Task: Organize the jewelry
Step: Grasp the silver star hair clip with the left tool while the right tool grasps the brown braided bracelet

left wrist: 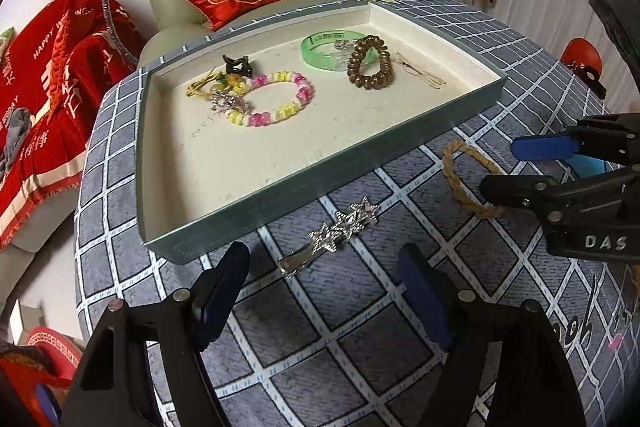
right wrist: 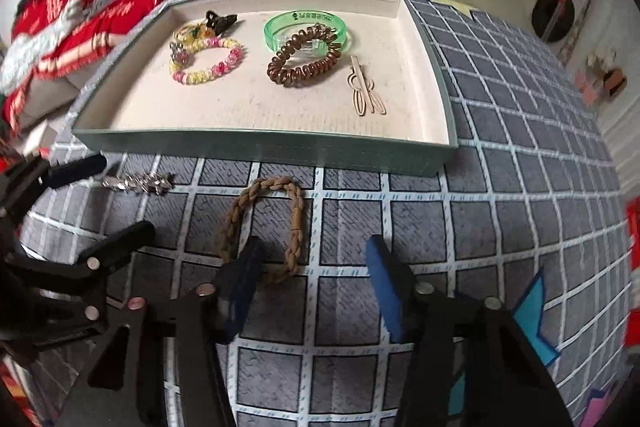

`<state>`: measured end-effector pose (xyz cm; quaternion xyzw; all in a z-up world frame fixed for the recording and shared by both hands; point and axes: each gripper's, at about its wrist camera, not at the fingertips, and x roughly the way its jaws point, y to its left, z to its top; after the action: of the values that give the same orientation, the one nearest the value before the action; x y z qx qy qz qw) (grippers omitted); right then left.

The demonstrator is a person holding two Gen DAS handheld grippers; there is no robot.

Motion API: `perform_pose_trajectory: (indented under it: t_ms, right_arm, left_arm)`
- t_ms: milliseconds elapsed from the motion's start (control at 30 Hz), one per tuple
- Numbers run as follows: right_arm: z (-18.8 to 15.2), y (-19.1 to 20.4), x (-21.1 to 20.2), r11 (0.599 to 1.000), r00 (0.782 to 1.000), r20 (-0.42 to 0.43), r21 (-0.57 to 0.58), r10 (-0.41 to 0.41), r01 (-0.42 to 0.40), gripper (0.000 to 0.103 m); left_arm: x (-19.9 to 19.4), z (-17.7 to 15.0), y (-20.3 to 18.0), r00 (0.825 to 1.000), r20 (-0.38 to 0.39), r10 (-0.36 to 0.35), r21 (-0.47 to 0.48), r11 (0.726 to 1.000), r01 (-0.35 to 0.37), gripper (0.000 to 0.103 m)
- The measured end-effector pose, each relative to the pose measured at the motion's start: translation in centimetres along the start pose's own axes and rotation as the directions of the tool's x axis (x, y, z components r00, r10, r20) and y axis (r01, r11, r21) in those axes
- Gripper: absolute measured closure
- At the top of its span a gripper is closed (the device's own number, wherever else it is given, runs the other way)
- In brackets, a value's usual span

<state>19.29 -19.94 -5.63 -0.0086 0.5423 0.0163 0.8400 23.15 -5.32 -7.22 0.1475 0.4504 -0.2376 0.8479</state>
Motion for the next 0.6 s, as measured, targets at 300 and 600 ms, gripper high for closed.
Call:
perform_pose_trajectory:
  t_ms: [300, 600]
  right_arm:
    - [0.05, 0.30, -0.22, 0.999, 1.000, -0.007, -0.040, 0.015, -0.015, 0.067]
    - [0.21, 1.06, -0.22, 0.998, 0.999, -0.018, -0.063, 0.027, -0.028, 0.091]
  left_arm:
    - [0.23, 0.40, -0.21, 0.998, -0.009, -0.068, 0.013, 0.998, 0.068, 0.027]
    - [-0.20, 0.62, -0.93, 0.996, -0.021, -0.086, 0.045, 0.995, 0.087, 0.077]
